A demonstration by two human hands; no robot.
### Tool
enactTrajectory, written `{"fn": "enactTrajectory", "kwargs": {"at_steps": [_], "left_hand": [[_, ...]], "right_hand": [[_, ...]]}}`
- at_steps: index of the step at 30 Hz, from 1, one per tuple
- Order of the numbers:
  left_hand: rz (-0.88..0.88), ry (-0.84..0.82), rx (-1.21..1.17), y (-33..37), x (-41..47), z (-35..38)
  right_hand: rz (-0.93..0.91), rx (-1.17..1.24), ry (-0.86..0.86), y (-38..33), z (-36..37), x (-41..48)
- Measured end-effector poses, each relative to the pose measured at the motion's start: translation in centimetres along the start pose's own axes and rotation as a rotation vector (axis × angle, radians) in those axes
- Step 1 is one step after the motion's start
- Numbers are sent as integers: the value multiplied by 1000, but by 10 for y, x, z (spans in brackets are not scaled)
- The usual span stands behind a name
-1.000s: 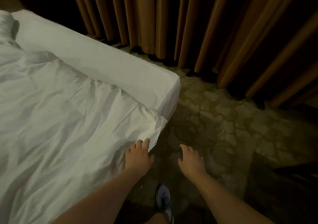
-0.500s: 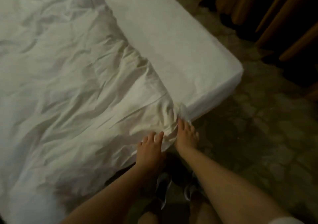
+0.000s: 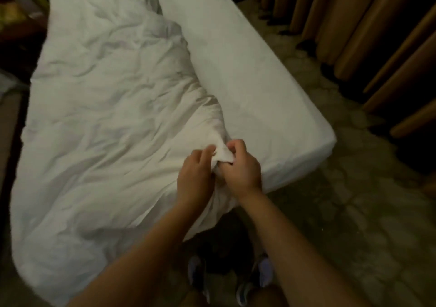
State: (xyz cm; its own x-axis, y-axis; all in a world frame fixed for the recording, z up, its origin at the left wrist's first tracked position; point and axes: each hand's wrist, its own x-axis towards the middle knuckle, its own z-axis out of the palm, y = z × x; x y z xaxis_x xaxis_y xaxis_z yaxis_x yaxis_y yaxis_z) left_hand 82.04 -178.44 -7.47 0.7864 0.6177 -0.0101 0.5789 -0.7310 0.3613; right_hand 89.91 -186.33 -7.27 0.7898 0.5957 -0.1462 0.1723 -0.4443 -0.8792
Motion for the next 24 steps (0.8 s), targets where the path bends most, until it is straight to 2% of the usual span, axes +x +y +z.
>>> {"fn": "enactTrajectory", "kwargs": {"at_steps": [4, 9, 12, 14, 19, 24], "left_hand": [[66, 152, -67, 13, 32, -83], [158, 274, -282, 8, 58, -159], [233, 283, -340, -9, 74, -188], [283, 230, -334, -21, 87, -205], [401, 224, -342, -47, 111, -235], [517, 193, -280, -42, 138, -247]], "right_hand": [[-92, 95, 15, -71, -29, 9], [-47, 286, -41, -114, -16, 7], [47, 214, -108, -107, 20, -8], [68, 275, -96, -104, 49, -17], [65, 437, 262, -139, 74, -15], [-33, 238, 641, -165, 57, -14]]}}
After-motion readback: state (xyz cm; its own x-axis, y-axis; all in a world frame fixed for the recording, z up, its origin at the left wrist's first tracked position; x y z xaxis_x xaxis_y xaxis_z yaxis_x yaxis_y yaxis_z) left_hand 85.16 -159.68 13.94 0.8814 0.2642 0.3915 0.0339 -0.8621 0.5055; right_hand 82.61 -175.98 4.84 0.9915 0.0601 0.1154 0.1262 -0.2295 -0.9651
